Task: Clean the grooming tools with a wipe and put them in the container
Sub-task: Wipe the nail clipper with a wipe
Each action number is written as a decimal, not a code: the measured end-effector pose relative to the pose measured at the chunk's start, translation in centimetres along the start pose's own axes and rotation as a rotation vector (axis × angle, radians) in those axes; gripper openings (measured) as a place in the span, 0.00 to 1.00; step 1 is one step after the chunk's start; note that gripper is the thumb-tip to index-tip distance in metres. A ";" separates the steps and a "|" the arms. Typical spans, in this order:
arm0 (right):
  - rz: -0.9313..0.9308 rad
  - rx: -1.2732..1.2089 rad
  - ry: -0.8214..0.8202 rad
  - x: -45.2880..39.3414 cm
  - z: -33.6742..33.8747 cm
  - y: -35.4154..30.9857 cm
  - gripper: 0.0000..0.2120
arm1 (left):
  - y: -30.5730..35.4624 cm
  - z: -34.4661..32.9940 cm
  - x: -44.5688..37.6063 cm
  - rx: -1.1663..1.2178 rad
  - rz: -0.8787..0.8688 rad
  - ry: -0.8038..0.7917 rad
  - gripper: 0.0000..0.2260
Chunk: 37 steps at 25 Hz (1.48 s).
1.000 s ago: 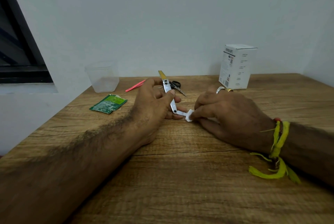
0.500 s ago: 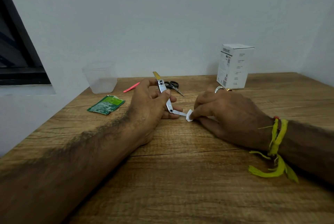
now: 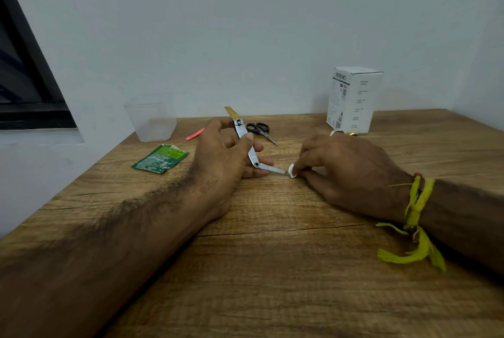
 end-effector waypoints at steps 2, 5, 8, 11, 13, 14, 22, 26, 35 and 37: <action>-0.047 -0.026 0.064 0.1 0.2 0.3 0.08 | 0.1 0.1 0.0 0.026 -0.016 0.001 0.12; -0.161 -0.201 0.429 0.4 1.6 1.1 0.05 | 0.2 0.0 0.1 0.046 -0.029 -0.017 0.10; -0.302 -0.384 0.555 0.5 1.5 1.3 0.05 | 0.6 -0.2 0.6 0.062 -0.061 -0.062 0.11; -0.399 -0.564 0.595 1.0 1.0 2.1 0.06 | 1.3 -0.2 0.8 0.076 -0.092 -0.084 0.12; -0.427 -0.621 0.632 1.4 1.2 2.8 0.08 | 1.7 0.4 0.7 0.124 -0.099 -0.074 0.13; -0.441 -0.643 0.627 1.6 1.2 3.0 0.07 | 1.9 0.6 0.6 0.150 -0.102 -0.074 0.13; -0.349 -0.724 0.303 0.5 -0.2 0.9 0.07 | 2.5 0.6 1.0 0.226 -0.131 -0.108 0.16; -0.290 -0.773 0.275 0.3 0.3 -0.7 0.15 | 3.0 0.2 2.0 0.209 -0.199 -0.104 0.17; -0.341 -0.744 0.329 0.2 -0.4 0.0 0.07 | 3.2 0.2 2.4 0.181 -0.193 -0.072 0.17; -0.374 -0.804 0.424 0.6 -0.1 1.0 0.07 | 3.1 0.3 2.0 0.124 -0.129 -0.081 0.16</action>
Point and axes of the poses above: each hand's wrist, its own x-axis away from the middle knuckle, its own z-axis out of the back of the hand, y = z × x, the point moved 6 cm from there along -x, towards the middle knuckle, and after that the axes turned 13 degrees about z, right-handed, at the moved point
